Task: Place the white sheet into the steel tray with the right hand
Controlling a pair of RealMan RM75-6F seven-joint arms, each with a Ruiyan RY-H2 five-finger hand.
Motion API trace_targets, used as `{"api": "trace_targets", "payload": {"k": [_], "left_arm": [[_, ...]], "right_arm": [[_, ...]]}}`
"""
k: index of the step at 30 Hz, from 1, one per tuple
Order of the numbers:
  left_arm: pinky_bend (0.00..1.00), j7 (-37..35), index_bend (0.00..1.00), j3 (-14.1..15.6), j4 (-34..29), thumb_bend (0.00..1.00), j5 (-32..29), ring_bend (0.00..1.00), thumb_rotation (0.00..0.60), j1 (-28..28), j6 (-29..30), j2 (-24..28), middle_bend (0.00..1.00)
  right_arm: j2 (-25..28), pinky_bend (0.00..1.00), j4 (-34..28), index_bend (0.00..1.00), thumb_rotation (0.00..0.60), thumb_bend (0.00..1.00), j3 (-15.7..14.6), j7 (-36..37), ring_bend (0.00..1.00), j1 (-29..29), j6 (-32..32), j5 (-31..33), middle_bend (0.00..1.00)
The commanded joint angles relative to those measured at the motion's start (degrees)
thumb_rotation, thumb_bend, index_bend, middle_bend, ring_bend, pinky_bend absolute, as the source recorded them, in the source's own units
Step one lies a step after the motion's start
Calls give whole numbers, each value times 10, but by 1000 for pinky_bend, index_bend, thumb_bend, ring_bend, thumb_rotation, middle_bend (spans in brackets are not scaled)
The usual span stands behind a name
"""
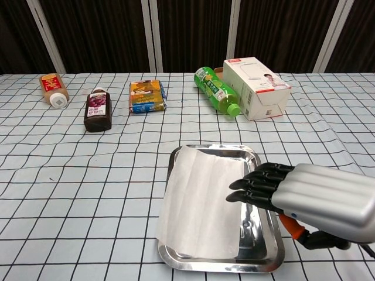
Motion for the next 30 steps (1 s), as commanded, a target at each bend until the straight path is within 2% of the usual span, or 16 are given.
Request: {"api": "trace_targets", "payload": {"k": [1,17,30], "left_arm": [[0,-1,0,0,0,0,0,0,600,0,0,0,0],[0,-6,0,-1,-1,0,-2,0,600,0,0,1,0],[0,-13,0,0,0,0,2,0,600,1,1,2,0]], "right_arm": [[-4,0,3,84,600,1000,8,-18,0,13,-15,11,55],[-32,0,26,96,600,1000,-4,-64,0,32,-45,39,55],[-56,0,25,96,600,1000,6,-99,0,44,-45,58,55]]}}
